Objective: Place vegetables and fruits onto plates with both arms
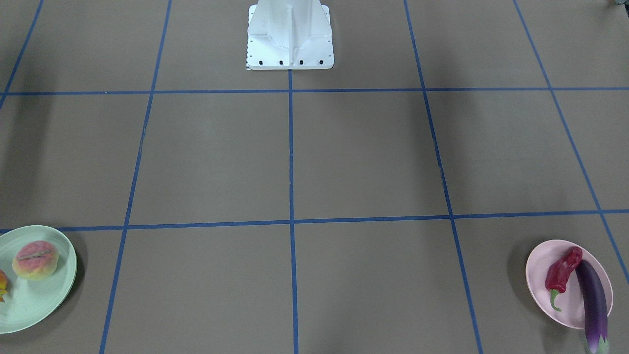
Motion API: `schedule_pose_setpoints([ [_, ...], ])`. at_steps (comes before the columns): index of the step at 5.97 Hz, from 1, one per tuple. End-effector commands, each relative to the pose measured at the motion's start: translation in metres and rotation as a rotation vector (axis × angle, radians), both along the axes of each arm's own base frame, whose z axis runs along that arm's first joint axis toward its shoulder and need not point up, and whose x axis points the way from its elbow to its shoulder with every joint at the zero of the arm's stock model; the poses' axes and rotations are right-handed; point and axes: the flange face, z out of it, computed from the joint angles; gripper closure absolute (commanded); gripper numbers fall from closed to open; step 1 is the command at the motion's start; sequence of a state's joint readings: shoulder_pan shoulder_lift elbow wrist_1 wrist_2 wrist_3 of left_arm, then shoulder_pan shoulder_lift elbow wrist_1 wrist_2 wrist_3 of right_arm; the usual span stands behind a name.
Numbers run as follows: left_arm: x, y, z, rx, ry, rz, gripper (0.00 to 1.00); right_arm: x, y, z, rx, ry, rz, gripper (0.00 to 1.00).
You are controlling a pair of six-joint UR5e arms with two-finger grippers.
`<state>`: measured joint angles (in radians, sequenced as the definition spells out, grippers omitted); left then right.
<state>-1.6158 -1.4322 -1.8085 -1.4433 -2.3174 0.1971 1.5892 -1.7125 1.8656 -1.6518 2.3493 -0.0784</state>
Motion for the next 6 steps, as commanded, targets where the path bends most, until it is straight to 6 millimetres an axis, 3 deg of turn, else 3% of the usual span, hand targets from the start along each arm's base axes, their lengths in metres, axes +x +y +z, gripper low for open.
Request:
schedule_pose_setpoints([
  [1, 0.002, 0.006, -0.002, 0.005, 0.089, -0.013, 0.00, 0.000, 0.004, 0.005, -0.007, 0.001, -0.002, 0.00],
  [4, -0.003, 0.009, -0.002, 0.004, 0.083, -0.024, 0.00, 0.000, 0.003, 0.005, -0.011, -0.004, 0.000, 0.00],
  [5, 0.000, 0.022, 0.003, -0.006, 0.084, -0.015, 0.00, -0.001, 0.002, 0.003, -0.009, -0.013, 0.000, 0.00],
  [6, 0.000, 0.021, -0.004, 0.013, 0.094, -0.014, 0.00, -0.001, -0.002, 0.000, 0.003, -0.011, -0.002, 0.00],
])
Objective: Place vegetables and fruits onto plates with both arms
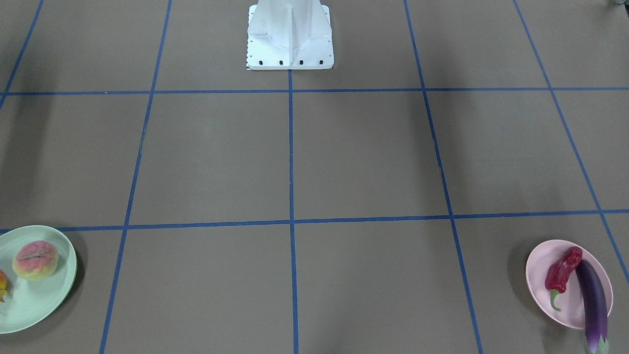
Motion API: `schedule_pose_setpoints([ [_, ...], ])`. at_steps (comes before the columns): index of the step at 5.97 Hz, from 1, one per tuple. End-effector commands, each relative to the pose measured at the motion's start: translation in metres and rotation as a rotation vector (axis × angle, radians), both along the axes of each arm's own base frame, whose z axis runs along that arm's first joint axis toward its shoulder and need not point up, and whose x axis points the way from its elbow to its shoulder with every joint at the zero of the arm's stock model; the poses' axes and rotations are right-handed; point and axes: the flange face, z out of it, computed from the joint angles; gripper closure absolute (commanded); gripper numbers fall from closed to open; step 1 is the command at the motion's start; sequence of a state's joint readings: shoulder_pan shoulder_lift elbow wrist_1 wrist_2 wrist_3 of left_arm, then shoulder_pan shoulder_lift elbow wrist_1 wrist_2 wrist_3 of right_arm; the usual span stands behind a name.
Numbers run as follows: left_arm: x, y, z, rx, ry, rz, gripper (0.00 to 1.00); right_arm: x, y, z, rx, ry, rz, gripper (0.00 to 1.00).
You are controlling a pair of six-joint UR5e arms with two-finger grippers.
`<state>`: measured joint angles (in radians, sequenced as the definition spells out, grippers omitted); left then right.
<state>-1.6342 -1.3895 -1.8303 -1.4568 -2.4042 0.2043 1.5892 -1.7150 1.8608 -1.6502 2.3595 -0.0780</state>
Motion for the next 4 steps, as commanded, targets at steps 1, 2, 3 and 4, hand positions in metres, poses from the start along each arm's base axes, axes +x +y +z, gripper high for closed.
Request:
schedule_pose_setpoints([
  [1, 0.0009, 0.0032, -0.0149, 0.032, 0.005, 0.002, 0.00, 0.0000, -0.0062, -0.0080, 0.046, -0.001, 0.001, 0.00],
  [2, 0.0009, 0.0025, -0.0158, 0.035, 0.005, 0.002, 0.00, -0.0002, -0.0071, -0.0077, 0.057, -0.003, 0.001, 0.00],
  [3, 0.0013, 0.0003, -0.0177, 0.040, 0.005, 0.004, 0.00, -0.0002, -0.0072, -0.0086, 0.062, -0.003, -0.002, 0.00],
  [4, 0.0016, 0.0023, -0.0167, 0.037, 0.007, 0.004, 0.00, -0.0001, -0.0073, -0.0087, 0.065, -0.001, -0.003, 0.00],
])
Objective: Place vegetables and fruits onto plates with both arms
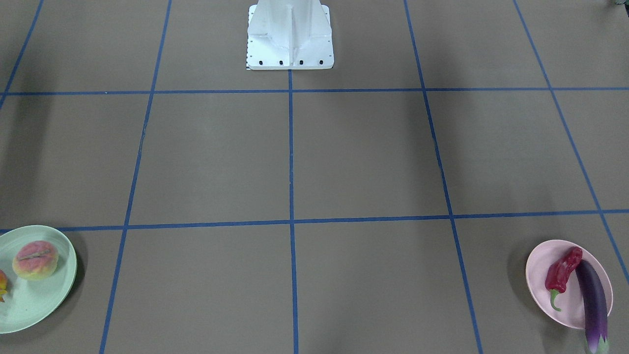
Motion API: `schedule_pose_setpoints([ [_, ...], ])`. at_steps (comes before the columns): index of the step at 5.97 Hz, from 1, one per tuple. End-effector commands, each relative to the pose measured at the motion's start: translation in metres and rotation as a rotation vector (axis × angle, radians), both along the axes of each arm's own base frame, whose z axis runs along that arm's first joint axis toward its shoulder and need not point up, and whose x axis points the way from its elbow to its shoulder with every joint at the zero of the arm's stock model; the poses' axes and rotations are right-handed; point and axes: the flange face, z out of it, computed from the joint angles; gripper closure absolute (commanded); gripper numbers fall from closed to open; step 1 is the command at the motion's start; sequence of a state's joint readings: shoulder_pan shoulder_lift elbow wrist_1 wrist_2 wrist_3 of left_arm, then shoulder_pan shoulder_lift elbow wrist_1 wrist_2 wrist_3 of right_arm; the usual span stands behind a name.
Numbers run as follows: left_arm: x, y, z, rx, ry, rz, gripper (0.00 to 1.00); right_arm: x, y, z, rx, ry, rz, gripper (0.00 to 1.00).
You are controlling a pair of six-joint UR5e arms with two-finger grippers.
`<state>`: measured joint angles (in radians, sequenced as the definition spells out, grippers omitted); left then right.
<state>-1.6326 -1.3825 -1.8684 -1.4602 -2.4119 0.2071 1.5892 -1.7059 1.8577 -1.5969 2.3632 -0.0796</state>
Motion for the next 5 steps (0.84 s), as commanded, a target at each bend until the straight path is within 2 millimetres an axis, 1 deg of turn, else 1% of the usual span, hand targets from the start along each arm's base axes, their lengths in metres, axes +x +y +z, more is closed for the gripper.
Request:
schedule_pose_setpoints([
  [1, 0.0003, 0.0008, -0.0001, 0.000, 0.001, 0.000, 0.00, -0.0005, -0.0011, -0.0010, 0.007, 0.003, -0.002, 0.00],
  [5, 0.0008, 0.0007, 0.0016, -0.003, 0.000, 0.002, 0.00, -0.0006, -0.0022, -0.0025, 0.022, 0.001, 0.001, 0.00],
])
